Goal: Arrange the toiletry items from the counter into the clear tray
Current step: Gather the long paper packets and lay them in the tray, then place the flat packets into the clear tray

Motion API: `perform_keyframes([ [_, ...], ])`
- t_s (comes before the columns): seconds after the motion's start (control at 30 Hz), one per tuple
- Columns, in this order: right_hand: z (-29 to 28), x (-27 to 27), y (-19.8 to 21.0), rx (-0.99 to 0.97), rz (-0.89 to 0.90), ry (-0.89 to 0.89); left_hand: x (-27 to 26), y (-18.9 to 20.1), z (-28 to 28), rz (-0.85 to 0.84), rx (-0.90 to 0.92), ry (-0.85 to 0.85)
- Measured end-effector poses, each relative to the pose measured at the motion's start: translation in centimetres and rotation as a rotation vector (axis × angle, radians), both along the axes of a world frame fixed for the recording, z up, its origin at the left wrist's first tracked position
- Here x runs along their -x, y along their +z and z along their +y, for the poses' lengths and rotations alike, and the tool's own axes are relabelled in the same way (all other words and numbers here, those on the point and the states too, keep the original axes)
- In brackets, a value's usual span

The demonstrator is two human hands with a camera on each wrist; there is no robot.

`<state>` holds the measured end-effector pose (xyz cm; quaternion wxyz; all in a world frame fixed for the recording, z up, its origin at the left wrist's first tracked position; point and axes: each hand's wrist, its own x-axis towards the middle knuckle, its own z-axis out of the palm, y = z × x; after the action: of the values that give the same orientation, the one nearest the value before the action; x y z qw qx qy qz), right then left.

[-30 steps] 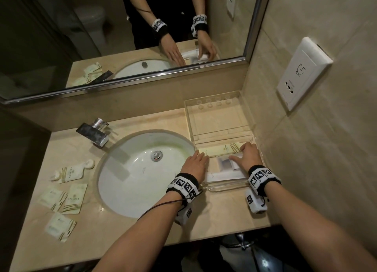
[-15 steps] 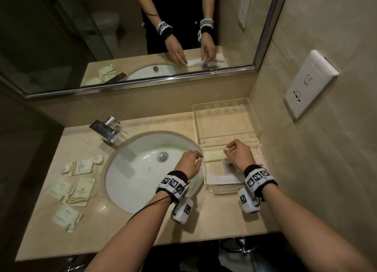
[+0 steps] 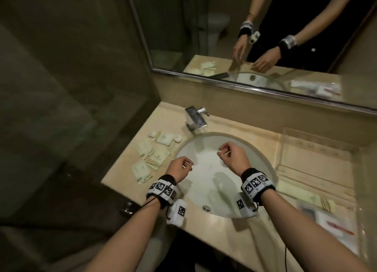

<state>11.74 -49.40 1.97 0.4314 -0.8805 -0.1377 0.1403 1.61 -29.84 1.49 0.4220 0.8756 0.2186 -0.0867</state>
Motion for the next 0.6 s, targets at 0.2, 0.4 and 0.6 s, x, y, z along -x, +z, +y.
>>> perform_keyframes([
  [0.2,10.4,0.3,-0.7,0.016,0.019,0.2,3.2,-0.9,8.5,0.084,0.003,0.226],
  [0.4,18.2,0.5,-3.2,0.035,0.08,0.278,5.1,-3.4,15.5,0.168,-0.068,0.398],
  [0.6,23.1,0.7,-7.0,0.21,0.175,0.246,5.5,-6.5,19.7,0.211,-0.039,0.435],
])
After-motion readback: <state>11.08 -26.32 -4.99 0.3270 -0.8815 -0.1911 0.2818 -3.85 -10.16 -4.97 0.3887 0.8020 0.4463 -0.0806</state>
